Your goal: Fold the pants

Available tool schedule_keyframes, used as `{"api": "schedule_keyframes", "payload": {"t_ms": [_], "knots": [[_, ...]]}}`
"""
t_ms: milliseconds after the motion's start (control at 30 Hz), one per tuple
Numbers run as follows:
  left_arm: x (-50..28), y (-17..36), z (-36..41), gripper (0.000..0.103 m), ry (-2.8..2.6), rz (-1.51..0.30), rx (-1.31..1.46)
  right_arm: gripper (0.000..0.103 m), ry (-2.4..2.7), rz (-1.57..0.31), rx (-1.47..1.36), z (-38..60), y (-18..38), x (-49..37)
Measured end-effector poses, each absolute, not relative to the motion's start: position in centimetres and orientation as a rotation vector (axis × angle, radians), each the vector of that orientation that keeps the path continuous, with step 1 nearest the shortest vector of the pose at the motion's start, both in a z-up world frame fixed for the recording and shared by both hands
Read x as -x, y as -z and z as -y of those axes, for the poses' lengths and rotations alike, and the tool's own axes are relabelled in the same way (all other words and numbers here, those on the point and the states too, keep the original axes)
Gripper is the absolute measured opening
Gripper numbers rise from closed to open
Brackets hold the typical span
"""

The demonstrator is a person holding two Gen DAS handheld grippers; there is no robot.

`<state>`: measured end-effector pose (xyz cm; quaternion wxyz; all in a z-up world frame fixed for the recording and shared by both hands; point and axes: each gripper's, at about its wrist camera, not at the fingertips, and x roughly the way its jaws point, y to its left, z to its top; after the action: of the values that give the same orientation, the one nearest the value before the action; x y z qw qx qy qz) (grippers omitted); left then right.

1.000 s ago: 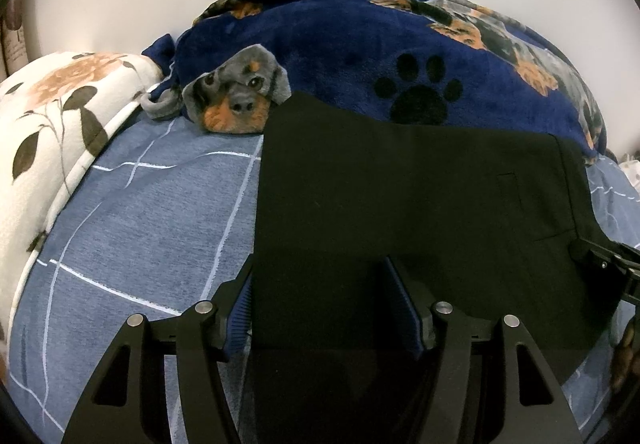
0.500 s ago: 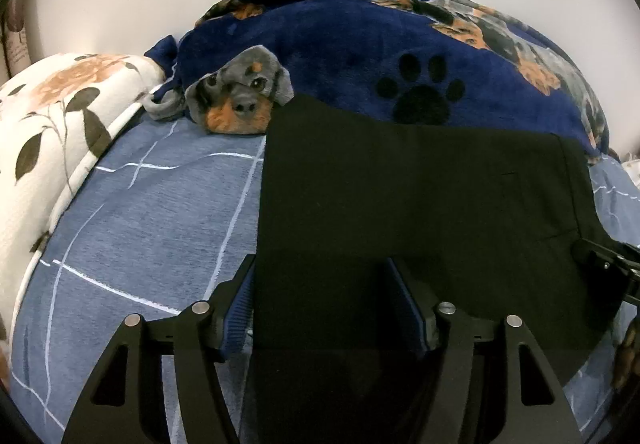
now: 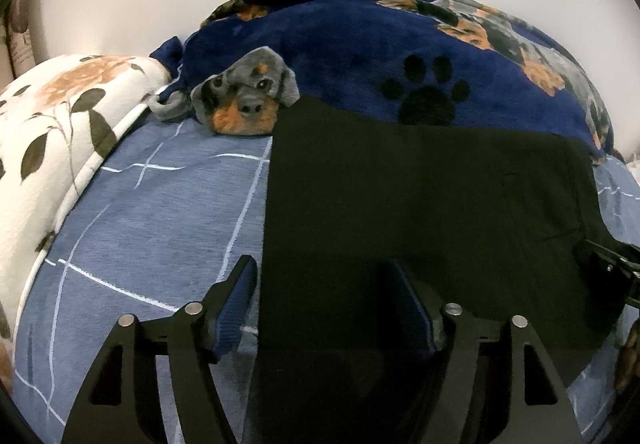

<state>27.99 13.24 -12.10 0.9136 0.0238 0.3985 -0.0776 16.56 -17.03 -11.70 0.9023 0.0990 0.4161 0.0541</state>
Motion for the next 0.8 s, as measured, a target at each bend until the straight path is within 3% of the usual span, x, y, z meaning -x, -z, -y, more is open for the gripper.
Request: {"api": "schedule_keyframes", "payload": {"t_ms": [133, 200, 267, 400, 800], "knots": [[-27.5, 11.7, -13.9, 0.08, 0.085, -0.792, -0.044, 0.089, -0.136, -0.88, -0.198, 16.9, 11.8, -17.0], [-26.8, 10.8, -14.4, 0.08, 0.003, -0.769, -0.063, 0.089, -0.114, -0.894, -0.185, 17.0, 11.3, -16.8], [-25.5, 9.4, -14.9, 0.082, -0.053, -0.733, -0.075, 0.082, -0.106, -0.847, -0.175, 16.9, 9.5, -15.4], [-21.6, 5.0, -15.8, 0.099, -0.072, -0.599, -0.061, 0.083, -0.137, -0.729, -0.178, 16.5, 5.3, -10.9], [-12.6, -3.8, -12.6, 0.103, -0.055, -0.477, -0.121, 0.084, -0.2, -0.66, -0.234, 15.5, 0.5, -1.8]]}}
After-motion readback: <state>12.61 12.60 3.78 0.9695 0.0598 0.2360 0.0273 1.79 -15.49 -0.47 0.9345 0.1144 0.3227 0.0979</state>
